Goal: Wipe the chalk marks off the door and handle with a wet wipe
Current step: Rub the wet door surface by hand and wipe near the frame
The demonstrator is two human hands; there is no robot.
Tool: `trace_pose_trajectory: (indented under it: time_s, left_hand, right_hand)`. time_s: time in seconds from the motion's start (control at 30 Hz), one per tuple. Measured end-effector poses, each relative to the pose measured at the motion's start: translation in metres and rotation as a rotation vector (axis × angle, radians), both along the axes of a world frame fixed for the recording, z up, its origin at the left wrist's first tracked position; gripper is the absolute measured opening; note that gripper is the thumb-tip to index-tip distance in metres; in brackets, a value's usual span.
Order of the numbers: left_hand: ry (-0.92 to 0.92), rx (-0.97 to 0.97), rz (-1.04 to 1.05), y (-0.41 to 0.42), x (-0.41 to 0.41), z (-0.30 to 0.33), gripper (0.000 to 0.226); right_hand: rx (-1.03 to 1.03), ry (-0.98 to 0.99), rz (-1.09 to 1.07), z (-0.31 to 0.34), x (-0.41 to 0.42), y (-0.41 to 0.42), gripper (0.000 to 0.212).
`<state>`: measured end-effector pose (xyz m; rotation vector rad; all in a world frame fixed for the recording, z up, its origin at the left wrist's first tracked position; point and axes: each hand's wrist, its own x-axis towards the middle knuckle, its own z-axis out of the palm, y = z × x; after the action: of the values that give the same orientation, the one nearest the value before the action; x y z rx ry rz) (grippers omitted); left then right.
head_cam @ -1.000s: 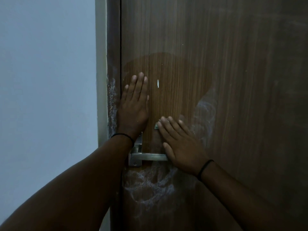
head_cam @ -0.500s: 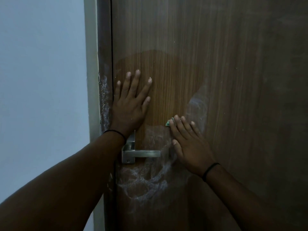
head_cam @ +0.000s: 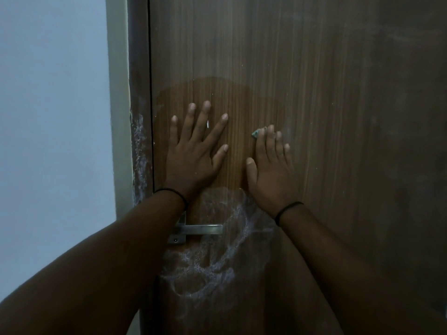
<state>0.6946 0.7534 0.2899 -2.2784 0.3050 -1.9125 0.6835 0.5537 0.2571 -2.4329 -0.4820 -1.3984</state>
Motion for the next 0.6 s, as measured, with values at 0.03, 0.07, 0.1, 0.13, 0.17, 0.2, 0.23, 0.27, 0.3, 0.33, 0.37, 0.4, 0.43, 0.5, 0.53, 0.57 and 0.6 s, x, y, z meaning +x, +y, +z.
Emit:
trace_pose_trajectory:
  time_s: [0.03,0.07,0.1,0.13,0.17,0.2,0.23,0.27,0.3,0.33,0.37,0.4,0.43,0.5,0.53,0.57,0.6]
  left_hand:
    - [0.001,-0.002,-0.002,0.0,0.0,0.0,0.063]
    - [0.003,-0.002,-0.005,0.0,0.0,0.0,0.064]
    - [0.006,-0.002,-0.006,0.0,0.0,-0.001,0.064]
    - [0.008,-0.002,-0.008,0.001,0.0,-0.001,0.064]
    - [0.009,-0.004,-0.008,0.001,0.0,-0.001,0.064]
    - [0.009,-0.005,-0.006,0.001,0.001,-0.001,0.064]
    - [0.008,-0.006,-0.003,0.001,0.001,-0.001,0.064]
    - [0.008,-0.008,-0.002,0.0,0.001,0.0,0.064]
    - [0.009,-0.008,-0.004,0.0,0.002,0.0,0.065]
    - [0.008,-0.007,-0.007,0.0,0.002,0.0,0.065]
    - [0.001,-0.009,-0.008,0.001,0.002,-0.001,0.064]
    - [-0.007,-0.011,-0.009,0.001,0.002,-0.001,0.064]
    - [-0.013,-0.011,-0.01,0.001,0.001,-0.002,0.064]
    - [-0.006,-0.014,-0.018,0.0,0.0,-0.001,0.064]
    - [0.001,-0.015,-0.022,0.0,-0.001,-0.001,0.064]
    - [0.002,-0.018,-0.021,-0.001,-0.001,-0.001,0.064]
    - [-0.003,-0.021,-0.017,-0.001,-0.001,-0.001,0.064]
  right_hand:
    - [-0.047,-0.003,0.013,-0.008,-0.002,0.004,0.064]
    - [-0.102,0.002,0.021,-0.02,-0.004,0.005,0.064]
    - [-0.14,0.011,0.019,-0.035,-0.007,0.001,0.064]
    - [-0.145,0.025,-0.001,-0.046,-0.009,-0.007,0.063]
    - [-0.106,0.039,-0.032,-0.05,-0.008,-0.018,0.063]
    - [-0.033,0.052,-0.059,-0.046,-0.005,-0.027,0.063]
    - [0.049,0.062,-0.073,-0.037,-0.002,-0.033,0.063]
    - [0.109,0.061,-0.076,-0.024,0.001,-0.034,0.063]
    - [0.142,0.052,-0.073,-0.013,0.003,-0.032,0.063]
    - [0.142,0.037,-0.06,-0.006,0.004,-0.026,0.063]
    - [0.114,0.02,-0.039,-0.005,0.003,-0.019,0.064]
    - [0.058,0.009,-0.015,-0.011,0.002,-0.013,0.064]
    - [-0.014,0.015,0.001,-0.023,-0.001,-0.01,0.063]
    - [-0.111,0.048,-0.008,-0.053,-0.004,-0.021,0.062]
    - [-0.105,0.067,-0.033,-0.063,-0.004,-0.034,0.062]
    - [-0.053,0.075,-0.068,-0.065,-0.002,-0.046,0.061]
    - [0.018,0.072,-0.098,-0.059,0.0,-0.055,0.061]
